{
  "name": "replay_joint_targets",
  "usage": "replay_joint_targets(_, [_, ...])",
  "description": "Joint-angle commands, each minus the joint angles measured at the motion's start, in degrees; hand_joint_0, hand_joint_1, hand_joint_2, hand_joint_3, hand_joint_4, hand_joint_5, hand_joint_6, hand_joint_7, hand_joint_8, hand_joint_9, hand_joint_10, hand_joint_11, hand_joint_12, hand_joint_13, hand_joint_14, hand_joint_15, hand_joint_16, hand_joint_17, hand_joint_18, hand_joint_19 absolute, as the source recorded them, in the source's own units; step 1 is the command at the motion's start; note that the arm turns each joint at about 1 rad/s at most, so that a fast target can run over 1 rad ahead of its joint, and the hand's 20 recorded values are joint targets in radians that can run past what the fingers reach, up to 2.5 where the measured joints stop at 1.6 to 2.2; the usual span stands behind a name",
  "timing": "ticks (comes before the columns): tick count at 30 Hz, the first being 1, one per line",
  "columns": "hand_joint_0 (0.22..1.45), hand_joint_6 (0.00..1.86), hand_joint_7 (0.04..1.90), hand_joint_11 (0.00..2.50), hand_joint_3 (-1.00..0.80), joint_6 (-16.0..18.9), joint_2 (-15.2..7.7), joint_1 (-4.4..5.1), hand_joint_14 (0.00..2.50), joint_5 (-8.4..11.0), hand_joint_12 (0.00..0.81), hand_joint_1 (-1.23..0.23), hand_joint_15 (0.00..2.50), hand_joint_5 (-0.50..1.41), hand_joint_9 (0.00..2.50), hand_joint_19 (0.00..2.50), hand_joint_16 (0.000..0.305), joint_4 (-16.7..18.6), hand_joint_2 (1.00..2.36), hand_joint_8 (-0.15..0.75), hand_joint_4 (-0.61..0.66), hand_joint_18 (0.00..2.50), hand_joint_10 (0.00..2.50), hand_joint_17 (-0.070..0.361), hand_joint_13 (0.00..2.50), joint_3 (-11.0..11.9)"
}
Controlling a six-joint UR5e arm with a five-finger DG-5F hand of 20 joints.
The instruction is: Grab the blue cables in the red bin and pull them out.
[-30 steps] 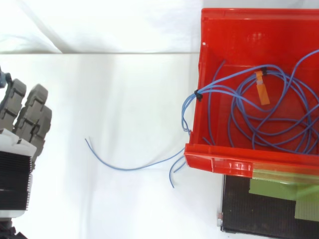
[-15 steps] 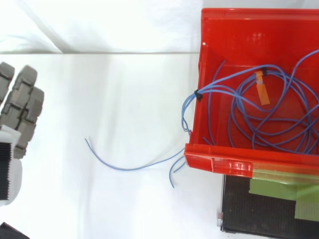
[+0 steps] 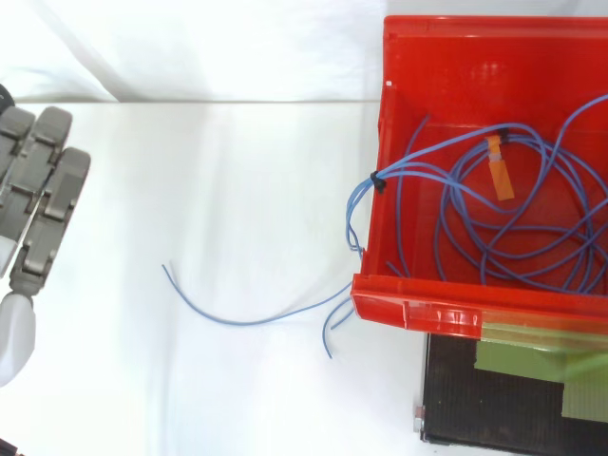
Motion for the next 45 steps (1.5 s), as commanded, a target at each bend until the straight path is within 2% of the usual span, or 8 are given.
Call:
replay_joint_targets(1, [0.69, 0.01, 0.33, 0.23, -1.0, -1.48, -1.43, -0.19, 0.0, -0.45, 0.389, -0.85, 0.07, 0.41, 0.22, 0.24, 0.06, 0.17, 1.0, 0.273, 0.24, 0.0, 0.01, 0.136, 0.06, 0.0])
replay_joint_targets(4, [0.69, 0.01, 0.32, 0.23, -1.0, 0.37, -3.89, -0.63, 0.0, -1.68, 0.39, -0.85, 0.07, 0.41, 0.22, 0.24, 0.06, 1.49, 1.0, 0.273, 0.24, 0.0, 0.01, 0.136, 0.06, 0.17])
replay_joint_targets(12, [0.69, 0.01, 0.33, 0.22, -1.0, 5.46, -5.12, -1.07, 0.0, -3.79, 0.39, -0.85, 0.07, 0.41, 0.22, 0.24, 0.06, 3.34, 1.0, 0.272, 0.24, 0.0, 0.01, 0.136, 0.06, 1.23])
replay_joint_targets(19, [0.69, 0.01, 0.32, 0.23, -1.0, 5.9, -5.12, -1.95, 0.0, -7.22, 0.39, -0.85, 0.07, 0.41, 0.22, 0.24, 0.06, -6.68, 1.0, 0.272, 0.24, 0.0, 0.01, 0.136, 0.06, 5.71])
replay_joint_targets(21, [0.69, 0.01, 0.33, 0.23, -1.0, 7.13, -5.21, -2.66, 0.0, -9.33, 0.39, -0.85, 0.08, 0.41, 0.22, 0.24, 0.06, -11.78, 1.0, 0.272, 0.24, 0.0, 0.01, 0.136, 0.06, 8.79])
replay_joint_targets(24, [0.69, 0.01, 0.32, 0.23, -1.0, 7.84, -5.21, -3.1, 0.0, -10.12, 0.39, -0.85, 0.07, 0.41, 0.22, 0.24, 0.06, -12.66, 1.0, 0.272, 0.24, 0.0, 0.01, 0.136, 0.07, 9.75])
replay_joint_targets(34, [0.69, 0.01, 0.33, 0.23, -1.0, 6.61, -5.21, -4.76, 0.0, -13.2, 0.389, -0.85, 0.08, 0.41, 0.22, 0.24, 0.06, -12.31, 1.0, 0.272, 0.23, 0.0, 0.01, 0.136, 0.06, 9.75])
replay_joint_targets(45, [0.69, 0.01, 0.33, 0.23, -1.0, -1.13, -6.97, -8.37, 0.0, -19.35, 0.39, -0.85, 0.08, 0.41, 0.22, 0.24, 0.06, -12.05, 1.0, 0.273, 0.24, 0.0, 0.01, 0.136, 0.07, 9.84])
